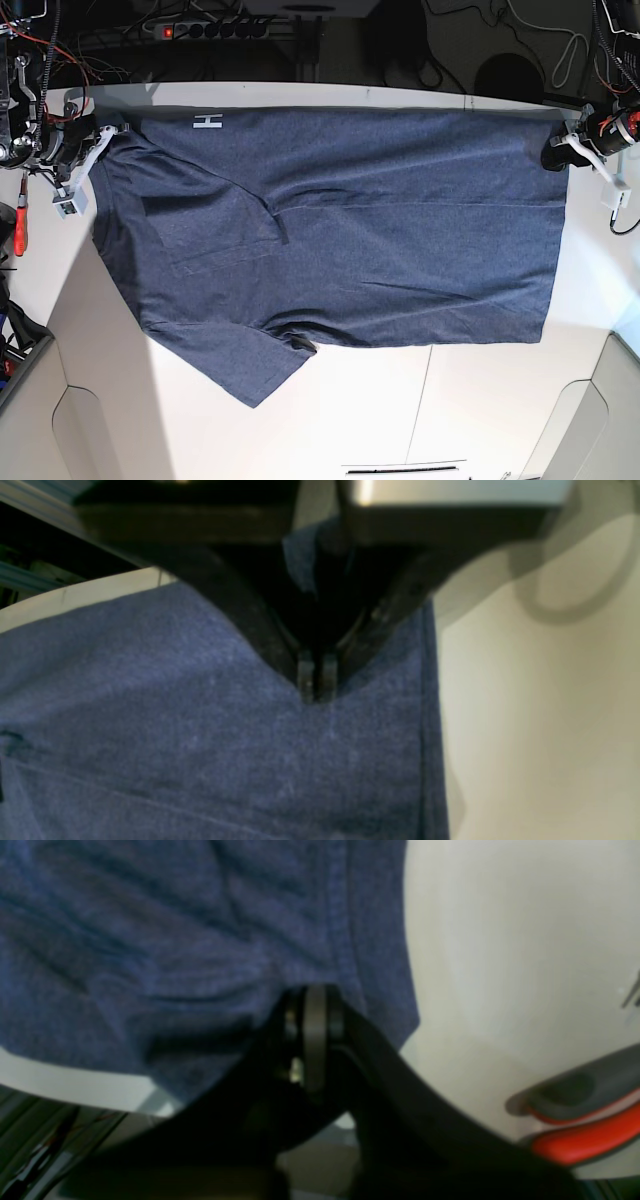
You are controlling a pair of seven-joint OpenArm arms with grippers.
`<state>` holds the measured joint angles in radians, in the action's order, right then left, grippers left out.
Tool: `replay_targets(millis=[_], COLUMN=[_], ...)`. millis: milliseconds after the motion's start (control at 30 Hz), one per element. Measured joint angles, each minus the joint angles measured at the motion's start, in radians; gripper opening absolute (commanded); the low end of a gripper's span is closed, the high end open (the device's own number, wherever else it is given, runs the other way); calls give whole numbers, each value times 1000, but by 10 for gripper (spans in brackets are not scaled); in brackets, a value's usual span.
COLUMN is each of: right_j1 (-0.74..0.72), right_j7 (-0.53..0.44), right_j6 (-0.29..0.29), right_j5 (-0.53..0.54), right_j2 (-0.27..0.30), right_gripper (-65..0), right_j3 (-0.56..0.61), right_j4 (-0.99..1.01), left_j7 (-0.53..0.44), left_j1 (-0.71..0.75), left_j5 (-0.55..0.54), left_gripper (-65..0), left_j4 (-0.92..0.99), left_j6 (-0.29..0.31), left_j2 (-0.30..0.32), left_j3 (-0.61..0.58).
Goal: Layout the t-shirt on the table in an organized manner, then fold the t-shirt properly
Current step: 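Drag the shirt edge with both grippers to straighten it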
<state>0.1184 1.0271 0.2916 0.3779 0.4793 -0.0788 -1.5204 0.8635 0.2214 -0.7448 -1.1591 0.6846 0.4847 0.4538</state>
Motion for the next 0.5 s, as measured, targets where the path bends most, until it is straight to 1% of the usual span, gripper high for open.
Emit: replay_targets(millis=[200, 433, 500], right_j1=[1, 3, 3], right_j7=[29, 29, 29], right_j6=[0, 4, 4], right_j5=[49, 52, 52], right_j2=[0, 0, 0], right_gripper=[-650, -650, -650], right_j3=[0, 0, 0], right_j4=[0, -1, -1], left_j7=[0, -17, -24], left_j1=[0, 0, 0], left_j5=[2, 34, 37], left_gripper=[-650, -650, -650], left_j4=[0, 0, 0], left_j6=[-3, 1, -11], left_j2=[0, 0, 0], left_j3=[0, 0, 0])
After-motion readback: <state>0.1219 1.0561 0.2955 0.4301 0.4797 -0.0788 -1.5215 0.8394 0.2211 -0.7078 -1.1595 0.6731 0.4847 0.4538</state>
